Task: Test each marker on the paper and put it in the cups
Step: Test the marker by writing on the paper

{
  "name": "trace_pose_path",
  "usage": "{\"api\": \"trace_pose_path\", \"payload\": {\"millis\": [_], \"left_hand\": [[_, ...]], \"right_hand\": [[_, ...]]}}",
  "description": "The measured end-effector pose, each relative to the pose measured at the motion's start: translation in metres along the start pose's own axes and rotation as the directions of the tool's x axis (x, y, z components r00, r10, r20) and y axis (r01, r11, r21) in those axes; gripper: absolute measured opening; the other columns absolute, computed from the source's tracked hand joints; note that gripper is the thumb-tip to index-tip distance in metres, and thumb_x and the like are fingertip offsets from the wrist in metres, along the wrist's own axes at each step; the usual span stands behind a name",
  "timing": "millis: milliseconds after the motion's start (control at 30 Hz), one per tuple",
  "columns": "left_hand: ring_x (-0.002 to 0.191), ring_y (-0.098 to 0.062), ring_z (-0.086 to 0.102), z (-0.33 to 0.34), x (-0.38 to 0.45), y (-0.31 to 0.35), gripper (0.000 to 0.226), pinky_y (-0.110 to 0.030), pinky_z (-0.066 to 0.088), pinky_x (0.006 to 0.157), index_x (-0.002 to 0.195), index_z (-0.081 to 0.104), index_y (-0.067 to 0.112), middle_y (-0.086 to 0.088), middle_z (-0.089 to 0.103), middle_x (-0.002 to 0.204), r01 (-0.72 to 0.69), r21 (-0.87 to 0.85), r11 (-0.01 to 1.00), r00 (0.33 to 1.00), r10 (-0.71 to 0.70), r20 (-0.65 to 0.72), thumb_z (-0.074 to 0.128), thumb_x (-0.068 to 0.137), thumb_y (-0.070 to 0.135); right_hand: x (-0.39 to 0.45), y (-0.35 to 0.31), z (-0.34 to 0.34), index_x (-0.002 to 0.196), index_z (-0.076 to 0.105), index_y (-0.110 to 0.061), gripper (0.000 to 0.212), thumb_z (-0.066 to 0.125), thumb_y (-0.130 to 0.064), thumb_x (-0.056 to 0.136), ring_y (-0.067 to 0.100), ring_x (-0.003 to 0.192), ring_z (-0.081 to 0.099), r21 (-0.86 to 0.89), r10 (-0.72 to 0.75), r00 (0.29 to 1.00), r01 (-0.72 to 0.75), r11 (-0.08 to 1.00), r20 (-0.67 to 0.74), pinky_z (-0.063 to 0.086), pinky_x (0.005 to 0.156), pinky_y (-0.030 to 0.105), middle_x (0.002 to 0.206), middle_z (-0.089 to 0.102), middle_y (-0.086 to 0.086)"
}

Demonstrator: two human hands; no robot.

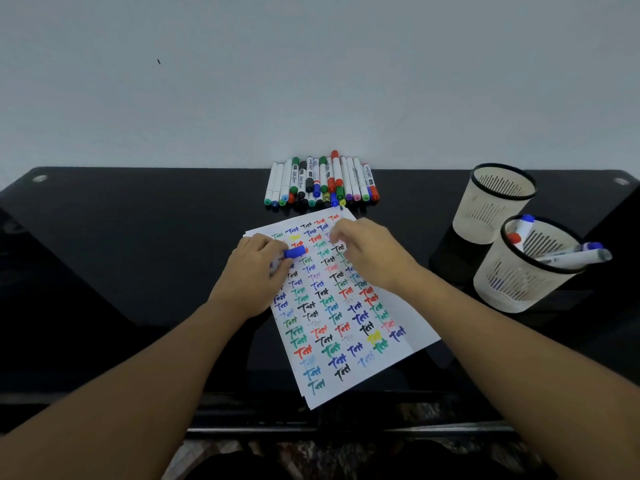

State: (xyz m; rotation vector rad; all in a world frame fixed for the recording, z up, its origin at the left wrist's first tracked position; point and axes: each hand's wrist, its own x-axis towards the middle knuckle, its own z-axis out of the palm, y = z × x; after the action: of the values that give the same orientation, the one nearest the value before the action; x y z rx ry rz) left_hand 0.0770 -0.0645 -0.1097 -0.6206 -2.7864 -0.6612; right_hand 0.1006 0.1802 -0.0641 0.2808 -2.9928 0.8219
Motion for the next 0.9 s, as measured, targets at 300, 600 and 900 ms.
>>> {"api": "trace_pose_path", "payload": {"millis": [300,600,900], "left_hand": [[0.130,-0.012,0.038,-0.001,0.001,0.001,0.061,-0.034,0.034,0.109,0.152,0.044,0.031,0.007,0.051,0.141,-0.001,0.039,0.999,0.998,-0.001,0.059,0.049,0.098,0.060],[0.156,-0.021,0.007,-0.006,0.003,0.009,0.095,-0.045,0.006,0.126,0.159,0.021,0.042,0.002,0.016,0.169,0.095,0.059,0.994,0.958,-0.108,0.266,0.039,0.079,0.091],[0.157,-0.020,0.006,-0.009,0.005,0.013,0.101,-0.045,0.006,0.126,0.160,0.017,0.041,0.004,0.012,0.170,0.124,0.081,0.989,0.943,-0.143,0.300,0.043,0.077,0.092]], "right_hand": [[-0.023,0.017,-0.006,0.127,0.061,-0.035,0.054,0.043,0.008,0.101,0.009,0.114,0.062,0.665,0.302,0.949,-0.284,0.691,0.091,0.055,0.094,0.027,0.132,0.060,-0.004],[-0.042,0.021,-0.002,0.107,0.059,-0.041,0.015,0.047,-0.049,0.107,0.011,0.077,0.055,0.540,0.222,0.954,-0.080,0.838,-0.203,0.051,0.076,0.036,0.082,0.060,-0.001],[-0.057,0.037,0.006,0.099,0.069,-0.023,0.011,0.070,-0.034,0.099,0.017,0.085,0.069,0.581,0.319,0.912,-0.118,0.805,-0.257,0.059,0.080,0.044,0.090,0.070,-0.006]]}}
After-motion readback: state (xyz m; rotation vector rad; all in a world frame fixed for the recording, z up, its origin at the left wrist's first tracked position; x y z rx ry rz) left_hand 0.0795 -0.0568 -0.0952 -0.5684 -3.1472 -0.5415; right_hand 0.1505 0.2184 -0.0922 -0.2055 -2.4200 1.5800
